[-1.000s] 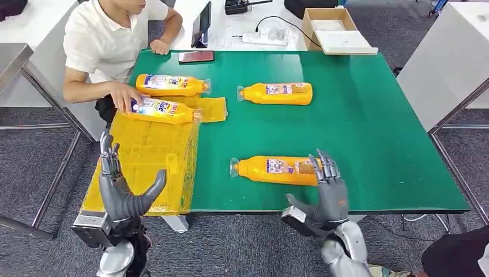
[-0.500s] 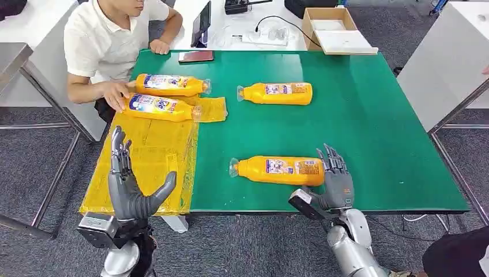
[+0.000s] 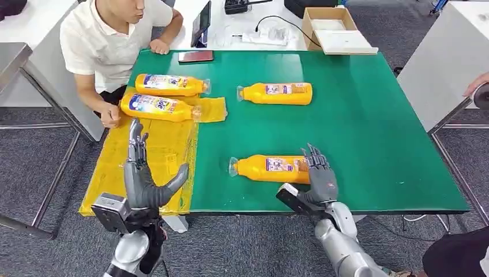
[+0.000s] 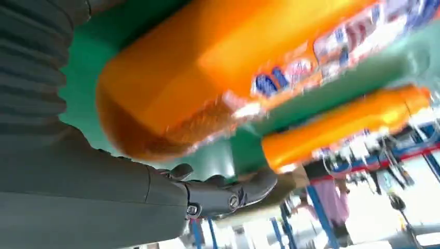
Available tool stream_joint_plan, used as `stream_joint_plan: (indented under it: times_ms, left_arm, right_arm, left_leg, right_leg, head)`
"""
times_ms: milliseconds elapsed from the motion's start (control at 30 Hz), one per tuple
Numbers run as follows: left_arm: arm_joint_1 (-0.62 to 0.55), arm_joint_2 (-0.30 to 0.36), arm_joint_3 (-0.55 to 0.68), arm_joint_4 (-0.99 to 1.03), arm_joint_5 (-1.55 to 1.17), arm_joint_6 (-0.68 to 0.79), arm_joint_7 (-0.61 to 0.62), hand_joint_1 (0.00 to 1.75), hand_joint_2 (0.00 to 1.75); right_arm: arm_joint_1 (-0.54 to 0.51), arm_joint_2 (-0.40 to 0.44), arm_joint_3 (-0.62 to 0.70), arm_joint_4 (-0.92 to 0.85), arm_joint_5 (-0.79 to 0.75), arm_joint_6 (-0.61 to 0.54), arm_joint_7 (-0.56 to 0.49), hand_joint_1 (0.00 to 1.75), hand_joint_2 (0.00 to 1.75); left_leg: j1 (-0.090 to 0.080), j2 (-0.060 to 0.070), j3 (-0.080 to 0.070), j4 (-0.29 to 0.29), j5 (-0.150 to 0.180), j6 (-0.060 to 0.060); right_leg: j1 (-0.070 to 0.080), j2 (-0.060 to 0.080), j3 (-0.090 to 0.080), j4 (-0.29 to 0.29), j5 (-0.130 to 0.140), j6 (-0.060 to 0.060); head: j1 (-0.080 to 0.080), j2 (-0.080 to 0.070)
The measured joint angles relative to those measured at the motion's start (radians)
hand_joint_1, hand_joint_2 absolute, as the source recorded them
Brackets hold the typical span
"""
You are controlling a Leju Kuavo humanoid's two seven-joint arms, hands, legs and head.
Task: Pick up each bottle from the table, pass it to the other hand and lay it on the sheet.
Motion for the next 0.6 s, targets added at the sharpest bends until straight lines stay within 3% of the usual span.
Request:
stream_joint_plan:
  times_ms: [367,500,600]
  left_arm:
    - [-0.016,-0.001,-0.023,0.026,0.046,-0.05,0.05,0.0,1.75]
    - [-0.021,-0.001,-0.032,0.035,0.057,-0.066,0.084,0.0,1.75]
    - [-0.025,-0.001,-0.036,0.043,0.058,-0.067,0.088,0.0,1.75]
  right_arm:
    - [-0.057,-0.003,0.026,0.07,0.013,0.126,0.12,0.0,1.75]
    - [-0.094,-0.017,0.039,0.087,0.014,0.288,0.252,0.0,1.75]
    - [-0.106,-0.033,0.043,0.105,0.013,0.329,0.272,0.0,1.75]
  left_leg:
    - [0.0,0.002,0.003,0.0,0.0,0.0]
    - [0.0,0.01,0.012,0.0,-0.004,-0.001]
    - [0.0,0.012,0.018,0.0,-0.004,-0.001]
  right_leg:
    - [0.0,0.001,0.001,0.0,0.0,0.0]
    - [0.0,0.009,0.006,-0.001,0.0,0.0]
    - [0.0,0.011,0.012,-0.002,0.0,-0.001]
  head:
    - [0.0,0.0]
    - [-0.001,0.0]
    - [0.0,0.0]
